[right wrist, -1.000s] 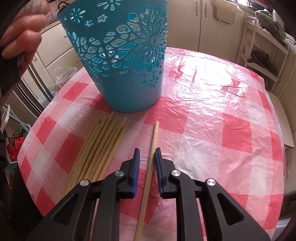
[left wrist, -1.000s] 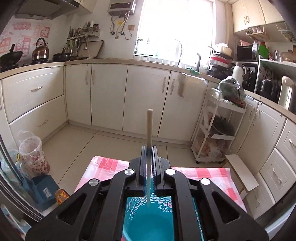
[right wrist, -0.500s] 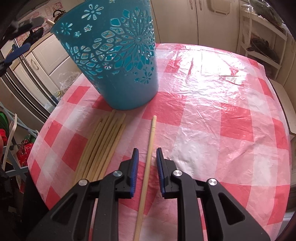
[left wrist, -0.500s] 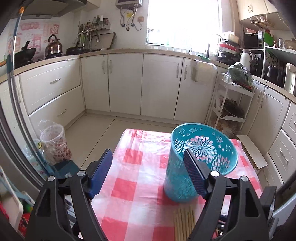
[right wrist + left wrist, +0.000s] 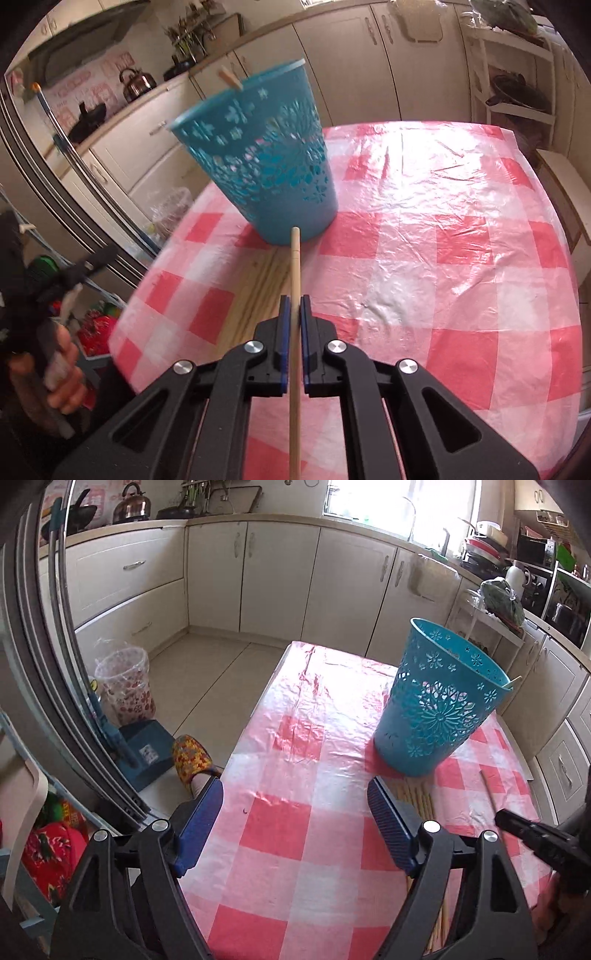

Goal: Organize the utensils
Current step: 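Close the right gripper on a single wooden stick, then lift the stick with the right gripper and release it into the teal basket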

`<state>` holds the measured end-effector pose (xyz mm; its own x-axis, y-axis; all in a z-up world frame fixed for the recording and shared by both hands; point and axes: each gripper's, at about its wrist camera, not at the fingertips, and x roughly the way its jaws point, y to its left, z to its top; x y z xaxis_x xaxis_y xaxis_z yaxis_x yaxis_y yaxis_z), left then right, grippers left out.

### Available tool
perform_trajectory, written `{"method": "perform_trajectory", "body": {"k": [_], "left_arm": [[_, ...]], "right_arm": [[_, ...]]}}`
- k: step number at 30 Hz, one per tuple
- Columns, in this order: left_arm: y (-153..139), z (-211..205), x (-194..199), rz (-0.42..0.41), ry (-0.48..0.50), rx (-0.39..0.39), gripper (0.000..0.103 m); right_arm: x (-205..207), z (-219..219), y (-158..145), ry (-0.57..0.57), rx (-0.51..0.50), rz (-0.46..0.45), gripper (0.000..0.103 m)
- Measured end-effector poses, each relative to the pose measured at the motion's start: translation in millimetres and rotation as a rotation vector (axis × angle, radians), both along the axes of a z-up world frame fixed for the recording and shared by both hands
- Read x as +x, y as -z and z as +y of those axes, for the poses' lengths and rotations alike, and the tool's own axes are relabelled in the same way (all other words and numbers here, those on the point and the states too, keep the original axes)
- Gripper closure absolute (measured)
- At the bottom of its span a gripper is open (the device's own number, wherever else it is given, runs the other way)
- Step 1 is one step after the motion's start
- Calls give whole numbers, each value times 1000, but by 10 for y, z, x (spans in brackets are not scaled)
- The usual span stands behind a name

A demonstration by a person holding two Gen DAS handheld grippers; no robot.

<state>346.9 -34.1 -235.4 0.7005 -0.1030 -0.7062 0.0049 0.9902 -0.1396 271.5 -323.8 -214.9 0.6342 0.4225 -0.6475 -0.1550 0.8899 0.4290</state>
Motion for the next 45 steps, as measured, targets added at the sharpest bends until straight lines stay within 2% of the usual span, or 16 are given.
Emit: {"method": "perform_trajectory", "body": {"k": [4,7,9,11,14,18,20,22,28,32,34,38,40,42,45], "left_arm": [[59,30,42,29,-8,-18,26],[51,14,31,29,-5,-25,26],[28,3,27,24,-4,-30,26],[4,-8,27,23,-3,-37,26],[-28,-11,9,17,-2,-48,26],[-73,-11,-20,6,1,-51,26],[-79,0,-32,7,4,-57,26],[-58,25,-32,14,0,-60,26],[31,120,19,41,-20,-90,26],[20,124,13,39,-24,-91,26],[-13,115,-10,30,-24,-84,26],[-73,113,-69,16,-28,-80,26],[-98,106,-101,12,-25,-79,26],[-113,79,-141,8,-18,-74,26],[-105,34,-197,12,-7,-68,25]], "right_arm": [[-51,22,-439,-12,107,-113,97],[50,34,-801,-13,193,-211,97],[171,68,-1046,-5,214,-286,97],[330,115,-1271,15,213,-355,97],[622,226,-1441,80,163,-462,97],[1063,258,-1367,222,63,-518,97],[1225,279,-1249,285,11,-511,97],[1353,284,-1115,313,4,-471,97],[1357,383,-890,266,-41,-411,97],[1236,390,-855,238,-47,-388,95],[1094,358,-889,242,-40,-396,86],[627,258,-953,263,-33,-412,77],[361,227,-911,273,-53,-402,66],[114,219,-784,270,-81,-370,65],[-105,285,-403,226,-150,-247,64]]}}
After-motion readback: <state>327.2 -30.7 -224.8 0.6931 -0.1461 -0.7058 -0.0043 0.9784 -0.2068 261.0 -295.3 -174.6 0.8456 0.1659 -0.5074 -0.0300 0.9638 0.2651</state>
